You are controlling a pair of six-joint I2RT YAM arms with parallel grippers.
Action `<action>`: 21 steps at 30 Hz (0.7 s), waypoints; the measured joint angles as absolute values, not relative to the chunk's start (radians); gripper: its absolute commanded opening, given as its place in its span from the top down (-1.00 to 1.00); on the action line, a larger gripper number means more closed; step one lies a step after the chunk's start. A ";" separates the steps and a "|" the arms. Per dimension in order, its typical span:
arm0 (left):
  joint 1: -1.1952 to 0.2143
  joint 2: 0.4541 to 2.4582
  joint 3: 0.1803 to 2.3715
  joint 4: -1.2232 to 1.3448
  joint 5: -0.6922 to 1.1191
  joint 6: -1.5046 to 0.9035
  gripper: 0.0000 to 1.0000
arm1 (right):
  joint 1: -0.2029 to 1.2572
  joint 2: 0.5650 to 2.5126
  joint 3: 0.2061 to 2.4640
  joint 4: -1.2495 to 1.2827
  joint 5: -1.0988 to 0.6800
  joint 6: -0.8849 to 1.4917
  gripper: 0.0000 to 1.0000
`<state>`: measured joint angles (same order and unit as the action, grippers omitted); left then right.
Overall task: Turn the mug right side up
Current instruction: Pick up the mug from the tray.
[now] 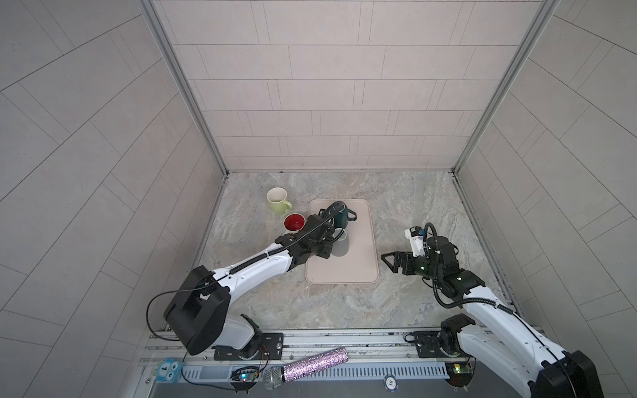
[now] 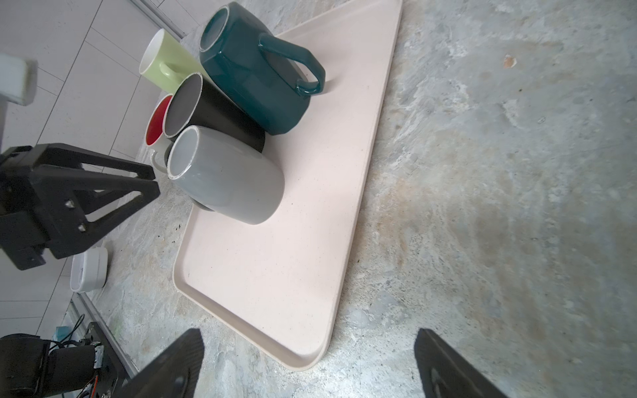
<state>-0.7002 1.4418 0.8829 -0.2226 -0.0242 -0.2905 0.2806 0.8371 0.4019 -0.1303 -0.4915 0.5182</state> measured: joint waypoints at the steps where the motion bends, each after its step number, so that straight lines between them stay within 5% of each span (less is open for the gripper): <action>1: -0.700 1.459 0.888 -0.226 -0.024 -0.282 -0.02 | 0.281 0.834 0.401 -0.131 -0.492 0.519 -0.93; 21: -0.701 1.598 0.928 -0.154 0.064 -0.216 0.24 | 0.281 0.820 0.384 -0.131 -0.490 0.529 -0.93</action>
<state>-0.7006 1.5978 0.9279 -0.1543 0.0639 -0.2165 0.2806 0.8204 0.3843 -0.1307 -0.4900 0.5285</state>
